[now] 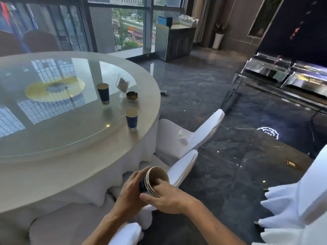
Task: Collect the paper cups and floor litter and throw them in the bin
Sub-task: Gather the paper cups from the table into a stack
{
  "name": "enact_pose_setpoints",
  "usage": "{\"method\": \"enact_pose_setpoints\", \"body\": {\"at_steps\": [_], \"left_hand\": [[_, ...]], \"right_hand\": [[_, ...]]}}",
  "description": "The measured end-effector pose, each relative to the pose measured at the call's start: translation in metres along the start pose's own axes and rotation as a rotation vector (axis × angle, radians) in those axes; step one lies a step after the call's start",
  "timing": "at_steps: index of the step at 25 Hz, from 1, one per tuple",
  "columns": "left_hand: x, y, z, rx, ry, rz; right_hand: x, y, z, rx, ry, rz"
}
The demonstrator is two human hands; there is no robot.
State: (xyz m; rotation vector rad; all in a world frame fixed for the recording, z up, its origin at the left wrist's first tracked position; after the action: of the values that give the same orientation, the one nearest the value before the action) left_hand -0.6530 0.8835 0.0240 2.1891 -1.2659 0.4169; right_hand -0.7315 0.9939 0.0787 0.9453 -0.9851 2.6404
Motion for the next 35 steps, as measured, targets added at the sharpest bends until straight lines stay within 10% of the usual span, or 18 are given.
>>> {"method": "enact_pose_setpoints", "body": {"at_steps": [8, 21, 35], "left_hand": [[-0.042, 0.115, 0.019, 0.192, -0.057, -0.08], [-0.055, 0.138, 0.012, 0.717, 0.063, -0.814], [-0.044, 0.166, 0.097, 0.722, -0.038, -1.02]], "right_hand": [[0.114, 0.071, -0.045, 0.035, 0.073, 0.077], [0.222, 0.206, -0.038, 0.481, -0.079, 0.036], [0.239, 0.383, 0.008, 0.407, -0.29, -0.042]]}}
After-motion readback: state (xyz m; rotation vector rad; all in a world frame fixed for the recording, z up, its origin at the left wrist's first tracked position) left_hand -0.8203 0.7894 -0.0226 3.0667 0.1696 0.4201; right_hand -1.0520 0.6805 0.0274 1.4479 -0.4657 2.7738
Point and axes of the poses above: each hand's wrist, its own y-axis towards the middle knuckle, its own x-axis out of the back of the hand, z = x × y, the point moved 6 cm from there along y, towards the middle knuckle, and after that the axes turned 10 degrees about -x, right-handed, at the moved point
